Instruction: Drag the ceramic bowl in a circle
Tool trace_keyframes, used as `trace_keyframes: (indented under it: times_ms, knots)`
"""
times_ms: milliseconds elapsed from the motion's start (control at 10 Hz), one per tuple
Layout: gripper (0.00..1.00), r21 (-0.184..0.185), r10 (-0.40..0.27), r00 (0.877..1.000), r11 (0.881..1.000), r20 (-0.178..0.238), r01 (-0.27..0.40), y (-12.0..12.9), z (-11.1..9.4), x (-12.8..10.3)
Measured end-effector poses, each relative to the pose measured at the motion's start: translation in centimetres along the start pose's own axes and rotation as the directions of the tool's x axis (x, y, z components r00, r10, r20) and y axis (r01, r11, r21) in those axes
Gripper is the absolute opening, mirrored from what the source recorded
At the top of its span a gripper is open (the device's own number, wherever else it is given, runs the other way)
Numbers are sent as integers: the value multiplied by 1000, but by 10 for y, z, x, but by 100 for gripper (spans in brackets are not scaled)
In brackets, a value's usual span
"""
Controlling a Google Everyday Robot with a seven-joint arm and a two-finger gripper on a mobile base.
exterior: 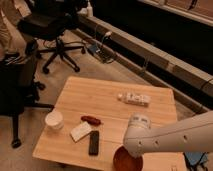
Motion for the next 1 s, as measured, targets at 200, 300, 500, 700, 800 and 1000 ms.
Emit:
trace_keyframes:
  times_ms: [200, 300, 500, 700, 800, 1000]
  knots:
    - [0, -2, -24, 999, 1000, 22, 24, 8, -2, -19]
    - [0, -2, -33, 999, 999, 40, 33, 10, -2, -34]
    - [0, -1, -35, 996, 999, 79, 35, 12, -4, -71]
    - [0, 11, -33, 993, 999, 112, 32, 6, -5, -107]
    - [0, 16, -27, 992, 1000, 122, 25, 1, -6, -120]
    - [0, 41, 0, 990, 999, 141, -6, -21, -2, -157]
